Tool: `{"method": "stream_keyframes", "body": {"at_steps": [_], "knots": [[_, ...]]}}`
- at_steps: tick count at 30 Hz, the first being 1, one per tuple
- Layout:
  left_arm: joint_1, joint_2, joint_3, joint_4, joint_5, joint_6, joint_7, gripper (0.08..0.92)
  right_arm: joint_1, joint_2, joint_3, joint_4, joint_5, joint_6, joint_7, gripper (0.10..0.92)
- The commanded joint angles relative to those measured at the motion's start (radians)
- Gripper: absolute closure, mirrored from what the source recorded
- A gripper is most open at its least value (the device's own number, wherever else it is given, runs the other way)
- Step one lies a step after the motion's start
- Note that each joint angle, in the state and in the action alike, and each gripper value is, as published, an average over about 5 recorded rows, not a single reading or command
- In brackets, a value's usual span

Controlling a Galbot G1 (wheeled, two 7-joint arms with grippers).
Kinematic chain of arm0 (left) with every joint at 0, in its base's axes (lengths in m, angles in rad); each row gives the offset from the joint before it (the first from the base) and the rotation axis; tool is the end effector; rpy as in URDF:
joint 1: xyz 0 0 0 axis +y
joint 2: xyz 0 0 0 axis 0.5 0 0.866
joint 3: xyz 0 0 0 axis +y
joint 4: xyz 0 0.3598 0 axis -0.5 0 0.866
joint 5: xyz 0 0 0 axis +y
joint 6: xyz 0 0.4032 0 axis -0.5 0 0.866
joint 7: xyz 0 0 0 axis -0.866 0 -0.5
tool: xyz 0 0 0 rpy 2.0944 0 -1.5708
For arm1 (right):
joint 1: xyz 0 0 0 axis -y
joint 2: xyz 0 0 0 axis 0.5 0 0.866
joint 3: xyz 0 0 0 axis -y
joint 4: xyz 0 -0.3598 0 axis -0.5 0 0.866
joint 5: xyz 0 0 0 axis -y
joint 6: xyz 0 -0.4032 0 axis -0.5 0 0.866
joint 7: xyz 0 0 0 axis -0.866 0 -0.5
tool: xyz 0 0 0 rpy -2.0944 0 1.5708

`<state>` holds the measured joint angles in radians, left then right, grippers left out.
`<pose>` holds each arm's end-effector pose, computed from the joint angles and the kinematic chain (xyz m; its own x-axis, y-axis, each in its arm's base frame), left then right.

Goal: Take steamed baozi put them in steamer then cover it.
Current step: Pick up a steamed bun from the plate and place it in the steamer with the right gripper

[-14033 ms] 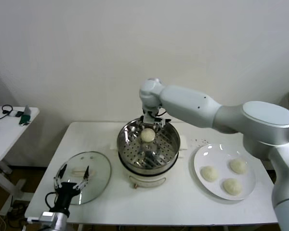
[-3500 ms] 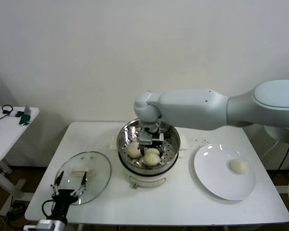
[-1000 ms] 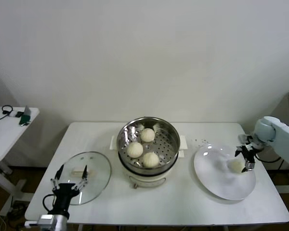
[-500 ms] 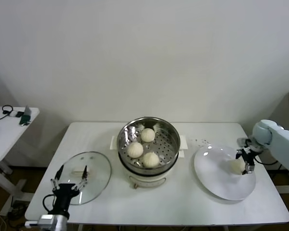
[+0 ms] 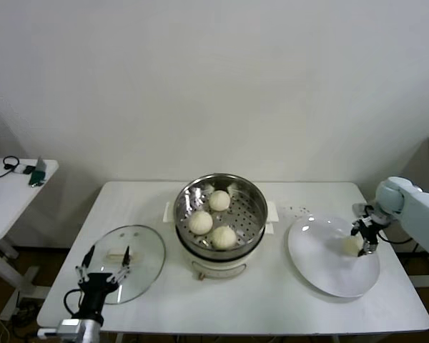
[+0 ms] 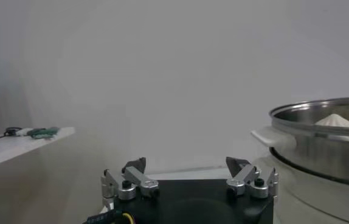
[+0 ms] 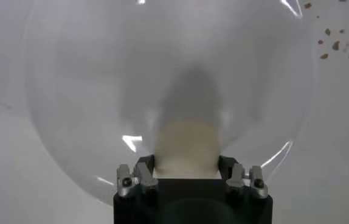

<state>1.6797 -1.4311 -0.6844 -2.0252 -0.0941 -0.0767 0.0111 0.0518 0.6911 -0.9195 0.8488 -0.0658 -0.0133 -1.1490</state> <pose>0.1862 0.0829 -0.3509 -0.9946 -0.0623 0.0832 -0.0527 0.9922 0.1129 0.5791 -0.2913 -0.2522 -0.0458 0.0055 0.9989 -0.9977 0.0502 -0.0460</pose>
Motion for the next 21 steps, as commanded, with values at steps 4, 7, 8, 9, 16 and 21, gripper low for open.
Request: {"method": "stream_keyframes", "body": {"at_steps": [4,7,8,9,16,21], "knots": [[0.001,0.000,0.007,-0.004,-0.002,-0.002,0.004,0.177,0.368,0.043,-0.339,0.054,0.385,-0.108,0.018,0.340],[0.001,0.001,0.012,-0.005,-0.002,-0.004,0.005,0.177,0.513,0.097,-0.464,0.064,0.514,-0.140,0.025,0.338],[0.001,0.002,0.013,-0.005,-0.002,-0.005,0.005,0.177,0.567,0.119,-0.509,0.071,0.562,-0.151,0.029,0.338],[0.001,0.003,0.015,-0.006,-0.003,-0.005,0.005,0.177,0.617,0.141,-0.547,0.080,0.608,-0.163,0.036,0.338],[-0.011,0.012,0.031,-0.016,-0.011,-0.002,0.003,0.177,0.829,0.284,-0.731,0.166,0.891,-0.239,0.103,0.338],[-0.015,0.016,0.052,-0.027,-0.015,0.003,0.008,0.177,0.900,0.376,-0.804,0.247,1.015,-0.282,0.145,0.338]]}}
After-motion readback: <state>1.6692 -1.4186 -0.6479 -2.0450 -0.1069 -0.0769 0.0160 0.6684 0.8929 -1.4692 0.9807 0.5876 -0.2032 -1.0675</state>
